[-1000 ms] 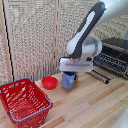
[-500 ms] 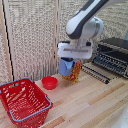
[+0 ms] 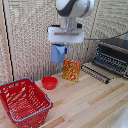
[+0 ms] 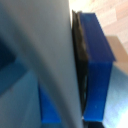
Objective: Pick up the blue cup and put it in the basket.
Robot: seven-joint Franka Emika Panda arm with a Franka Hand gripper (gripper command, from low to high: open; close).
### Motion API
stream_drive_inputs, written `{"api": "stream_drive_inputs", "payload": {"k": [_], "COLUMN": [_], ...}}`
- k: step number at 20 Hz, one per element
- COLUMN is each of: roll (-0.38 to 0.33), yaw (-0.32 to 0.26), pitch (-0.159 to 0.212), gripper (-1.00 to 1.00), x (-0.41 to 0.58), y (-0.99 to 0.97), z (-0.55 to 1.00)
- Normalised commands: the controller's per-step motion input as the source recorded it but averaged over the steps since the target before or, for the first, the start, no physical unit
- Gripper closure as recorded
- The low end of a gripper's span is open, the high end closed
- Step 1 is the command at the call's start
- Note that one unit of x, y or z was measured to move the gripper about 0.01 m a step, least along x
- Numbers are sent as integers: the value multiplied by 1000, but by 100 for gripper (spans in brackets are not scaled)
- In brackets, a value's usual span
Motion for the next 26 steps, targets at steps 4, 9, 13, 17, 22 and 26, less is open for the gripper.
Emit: {"api": "stream_drive_inputs", "payload": {"k": [4, 9, 13, 17, 22, 26], "roll": [0, -8, -30, -85, -160, -157], "yaw": [0, 0, 0, 0, 14, 59], "pitch": [23, 0, 0, 0, 28, 127], "gripper": [100, 100, 100, 100, 100, 100], "x": [74, 14, 0, 0, -7, 0], "y": [924, 961, 981, 989, 834, 587], "z": [537, 305, 56, -319, -839, -849]}}
